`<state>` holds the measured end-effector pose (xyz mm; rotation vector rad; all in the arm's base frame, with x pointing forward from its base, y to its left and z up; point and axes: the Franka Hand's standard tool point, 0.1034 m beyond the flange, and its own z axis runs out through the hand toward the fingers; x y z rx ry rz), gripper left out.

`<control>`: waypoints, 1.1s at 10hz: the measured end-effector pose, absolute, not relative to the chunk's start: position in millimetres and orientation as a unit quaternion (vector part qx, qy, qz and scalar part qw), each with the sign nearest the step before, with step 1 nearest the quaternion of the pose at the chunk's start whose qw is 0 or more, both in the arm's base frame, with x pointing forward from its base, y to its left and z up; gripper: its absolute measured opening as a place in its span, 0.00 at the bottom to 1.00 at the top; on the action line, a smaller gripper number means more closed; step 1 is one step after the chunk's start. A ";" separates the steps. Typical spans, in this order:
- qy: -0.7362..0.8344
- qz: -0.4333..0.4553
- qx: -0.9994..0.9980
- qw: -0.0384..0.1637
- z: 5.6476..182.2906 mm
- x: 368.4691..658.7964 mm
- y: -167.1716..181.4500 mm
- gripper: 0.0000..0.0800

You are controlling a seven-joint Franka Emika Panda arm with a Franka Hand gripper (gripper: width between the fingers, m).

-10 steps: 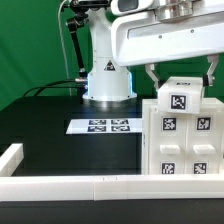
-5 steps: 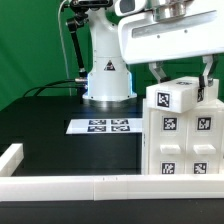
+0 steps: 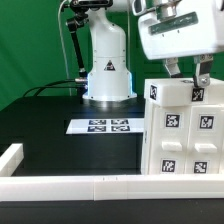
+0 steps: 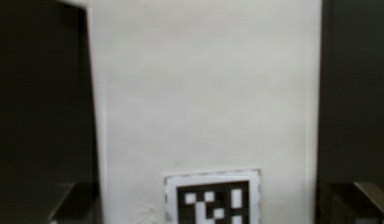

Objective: Assemble cabinet

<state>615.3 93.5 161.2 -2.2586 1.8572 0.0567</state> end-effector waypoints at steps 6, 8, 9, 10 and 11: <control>0.800 0.040 -0.585 0.126 164.2 620.9 87.5 0.70; 0.835 0.053 -0.531 0.130 165.6 621.7 85.7 0.70; 0.839 0.055 -0.526 0.132 165.9 621.8 86.0 0.70; 0.844 0.058 -0.516 0.136 166.5 622.5 86.0 0.70; 0.838 0.058 -0.525 0.140 166.8 623.2 87.4 0.70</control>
Offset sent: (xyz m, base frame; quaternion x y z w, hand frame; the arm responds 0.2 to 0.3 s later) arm -0.0103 -0.0119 -0.0008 -0.0113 0.0304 0.2718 0.9618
